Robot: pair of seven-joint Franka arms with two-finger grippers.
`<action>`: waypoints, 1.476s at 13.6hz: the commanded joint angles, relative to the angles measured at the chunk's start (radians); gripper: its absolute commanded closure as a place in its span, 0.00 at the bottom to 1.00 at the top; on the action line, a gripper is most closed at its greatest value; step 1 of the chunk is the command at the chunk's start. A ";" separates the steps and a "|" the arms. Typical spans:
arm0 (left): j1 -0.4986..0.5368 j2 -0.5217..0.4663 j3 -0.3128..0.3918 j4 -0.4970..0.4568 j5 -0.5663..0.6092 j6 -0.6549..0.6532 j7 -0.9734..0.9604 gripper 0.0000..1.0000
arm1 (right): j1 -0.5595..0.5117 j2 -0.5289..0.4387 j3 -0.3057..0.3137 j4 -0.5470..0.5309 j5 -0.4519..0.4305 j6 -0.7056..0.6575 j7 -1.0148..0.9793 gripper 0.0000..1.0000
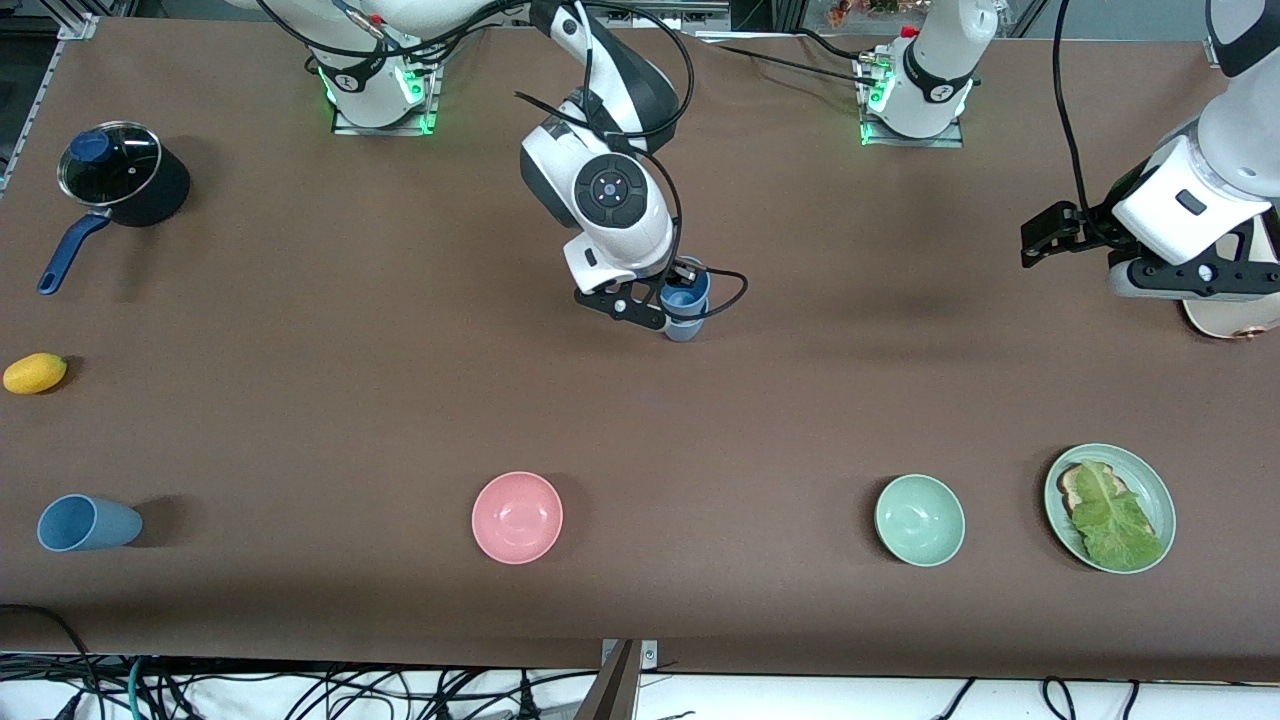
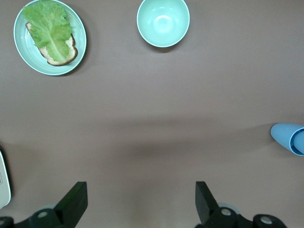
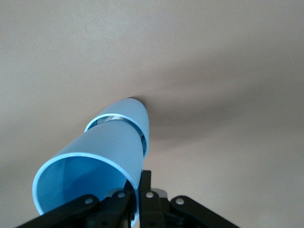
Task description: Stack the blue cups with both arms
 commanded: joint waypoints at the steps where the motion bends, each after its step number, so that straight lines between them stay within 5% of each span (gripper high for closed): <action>1: 0.004 -0.016 0.002 -0.004 -0.019 -0.006 -0.001 0.00 | -0.006 -0.032 -0.007 -0.012 -0.003 -0.004 -0.014 0.58; 2: 0.004 -0.014 0.004 -0.004 -0.019 -0.006 -0.001 0.00 | -0.013 -0.041 -0.007 -0.010 -0.003 -0.005 -0.011 0.14; 3: 0.004 -0.016 0.004 -0.004 -0.019 -0.006 -0.001 0.00 | -0.021 -0.052 -0.007 -0.013 -0.005 -0.010 -0.011 0.00; 5: 0.004 -0.014 0.004 -0.004 -0.019 -0.006 -0.001 0.00 | -0.056 -0.104 -0.007 -0.041 -0.006 -0.036 -0.028 0.00; 9: 0.004 -0.014 0.007 -0.004 -0.019 -0.007 -0.001 0.00 | -0.270 -0.395 -0.007 -0.286 -0.003 -0.101 -0.328 0.00; 15: 0.004 -0.014 0.007 -0.004 -0.019 -0.012 -0.001 0.00 | -0.584 -0.587 -0.010 -0.298 -0.028 -0.361 -0.770 0.00; 20: 0.004 -0.014 0.007 -0.004 -0.019 -0.012 -0.001 0.00 | -0.598 -0.624 -0.099 -0.282 -0.117 -0.405 -0.916 0.00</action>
